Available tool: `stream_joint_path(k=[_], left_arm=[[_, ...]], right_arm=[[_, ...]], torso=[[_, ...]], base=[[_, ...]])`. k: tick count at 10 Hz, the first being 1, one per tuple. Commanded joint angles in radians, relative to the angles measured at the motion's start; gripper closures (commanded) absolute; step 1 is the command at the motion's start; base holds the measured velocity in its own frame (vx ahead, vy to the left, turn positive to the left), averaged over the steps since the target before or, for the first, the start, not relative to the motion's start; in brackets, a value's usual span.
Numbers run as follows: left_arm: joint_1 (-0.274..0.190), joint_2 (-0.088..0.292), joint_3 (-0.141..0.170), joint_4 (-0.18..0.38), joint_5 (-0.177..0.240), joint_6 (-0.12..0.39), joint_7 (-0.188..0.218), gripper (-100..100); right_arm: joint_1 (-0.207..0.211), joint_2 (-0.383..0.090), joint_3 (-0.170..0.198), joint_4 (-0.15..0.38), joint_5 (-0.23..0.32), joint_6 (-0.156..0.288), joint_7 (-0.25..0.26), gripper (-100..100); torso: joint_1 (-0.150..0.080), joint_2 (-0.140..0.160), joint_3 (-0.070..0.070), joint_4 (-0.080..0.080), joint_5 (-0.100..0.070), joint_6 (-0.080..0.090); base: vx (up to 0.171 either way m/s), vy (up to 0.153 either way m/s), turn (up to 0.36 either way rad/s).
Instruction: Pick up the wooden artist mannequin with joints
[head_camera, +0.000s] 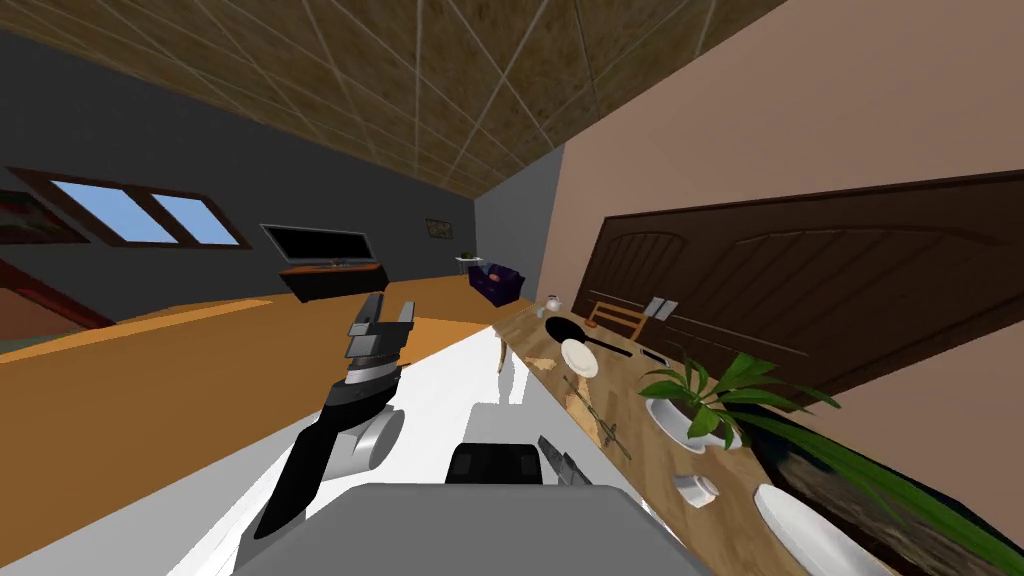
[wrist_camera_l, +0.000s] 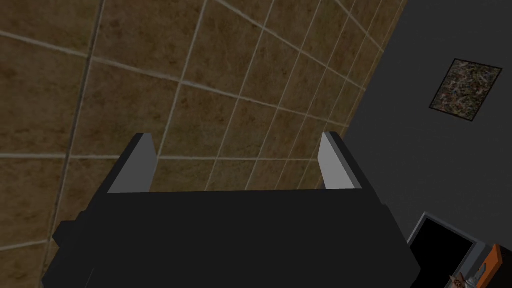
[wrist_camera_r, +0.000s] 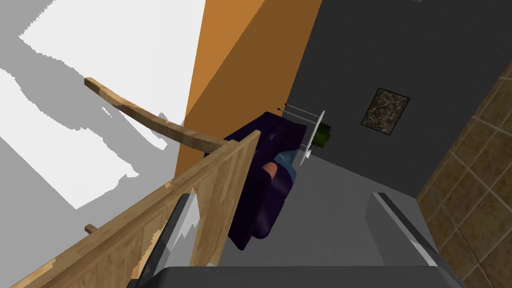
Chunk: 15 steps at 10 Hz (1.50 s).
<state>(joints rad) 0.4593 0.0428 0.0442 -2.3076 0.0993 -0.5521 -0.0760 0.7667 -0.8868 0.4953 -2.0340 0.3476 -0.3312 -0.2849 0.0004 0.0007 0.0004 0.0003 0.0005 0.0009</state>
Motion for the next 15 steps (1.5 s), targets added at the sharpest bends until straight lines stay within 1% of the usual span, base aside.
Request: stream_joint_path(k=[1, 2, 3, 4, 5, 6, 7, 8, 9, 10, 11, 12, 13, 15], left_arm=[[0.0, 0.0, 0.0, 0.0, 0.0, 0.0, 0.0, 0], [0.0, 0.0, 0.0, 0.0, 0.0, 0.0, 0.0, 0], [0.0, 0.0, 0.0, 0.0, 0.0, 0.0, 0.0, 0], [0.0, 0.0, 0.0, 0.0, 0.0, 0.0, 0.0, 0], [0.0, 0.0, 0.0, 0.0, 0.0, 0.0, 0.0, 0], [0.0, 0.0, 0.0, 0.0, 0.0, 0.0, 0.0, 0], [0.0, 0.0, 0.0, 0.0, 0.0, 0.0, 0.0, 0], [0.0, 0.0, 0.0, 0.0, 0.0, 0.0, 0.0, 0], [0.0, 0.0, 0.0, 0.0, 0.0, 0.0, 0.0, 0], [0.0, 0.0, 0.0, 0.0, 0.0, 0.0, 0.0, 0], [0.0, 0.0, 0.0, 0.0, 0.0, 0.0, 0.0, 0], [0.0, 0.0, 0.0, 0.0, 0.0, 0.0, 0.0, 0], [0.0, 0.0, 0.0, 0.0, 0.0, 0.0, 0.0, 0], [0.0, 0.0, 0.0, 0.0, 0.0, 0.0, 0.0, 0]], right_arm=[[0.018, -0.05, 0.025, 0.039, 0.034, -0.003, -0.04, -100], [0.018, -0.074, 0.025, 0.039, 0.034, -0.003, -0.04, -100], [0.023, -0.111, 0.053, 0.075, 0.066, 0.004, -0.075, -100], [0.023, -0.122, 0.053, 0.075, 0.066, 0.004, -0.075, -100], [0.027, -0.149, 0.08, 0.112, 0.099, 0.011, -0.111, -100], [0.027, -0.169, 0.08, 0.112, 0.099, 0.011, -0.111, -100], [0.03, -0.198, 0.105, 0.15, 0.132, 0.018, -0.148, -100], [0.03, -0.215, 0.105, 0.15, 0.132, 0.018, -0.148, -100], [0.034, -0.243, 0.129, 0.19, 0.166, 0.025, -0.184, -100], [0.034, -0.26, 0.129, 0.19, 0.166, 0.025, -0.184, -100], [0.037, -0.294, 0.151, 0.23, 0.2, 0.031, -0.221, -100], [0.039, -0.333, 0.171, 0.255, 0.229, 0.037, -0.252, -100], [0.039, -0.343, 0.171, 0.27, 0.234, 0.037, -0.257, -100], [0.042, -0.414, 0.207, 0.333, 0.295, 0.049, -0.319, -100]], torso=[[0.0, 0.0, 0.0, 0.0, 0.0, 0.0], [0.0, 0.0, 0.0, 0.0, 0.0, 0.0], [-0.001, 0.0, 0.0, 0.0, 0.0, 0.0], [-0.001, 0.001, 0.0, 0.0, 0.0, -0.001], [-0.001, 0.001, 0.0, 0.0, 0.0, 0.001], [0.0, 0.001, 0.0, 0.0, 0.0, -0.001], [-0.001, 0.001, 0.001, 0.0, 0.0, 0.001], [-0.001, 0.001, 0.001, 0.0, 0.0, 0.0], [-0.001, 0.001, 0.001, 0.0, 0.0, 0.001], [-0.001, 0.001, 0.001, 0.0, 0.0, 0.0], [-0.001, 0.001, 0.001, 0.0, 0.0, 0.001], [-0.001, 0.001, 0.001, 0.0, 0.0, 0.0], [-0.001, 0.001, 0.001, 0.0, 0.0, 0.0], [-0.001, 0.002, 0.001, 0.001, 0.0, 0.001]], base=[[0.007, 0.018, 0.411], [0.003, 0.007, 0.231], [0.0, 0.017, 0.422], [0.002, 0.004, 0.15], [-0.001, 0.014, 0.389], [-0.001, 0.003, 0.175], [-0.004, 0.012, 0.284], [-0.003, 0.006, 0.244], [-0.005, 0.012, 0.395], [-0.004, 0.002, 0.19], [-0.008, 0.013, 0.379], [-0.016, 0.011, 0.448], [-0.013, 0.005, 0.202], [-0.021, 0.018, 0.348]])
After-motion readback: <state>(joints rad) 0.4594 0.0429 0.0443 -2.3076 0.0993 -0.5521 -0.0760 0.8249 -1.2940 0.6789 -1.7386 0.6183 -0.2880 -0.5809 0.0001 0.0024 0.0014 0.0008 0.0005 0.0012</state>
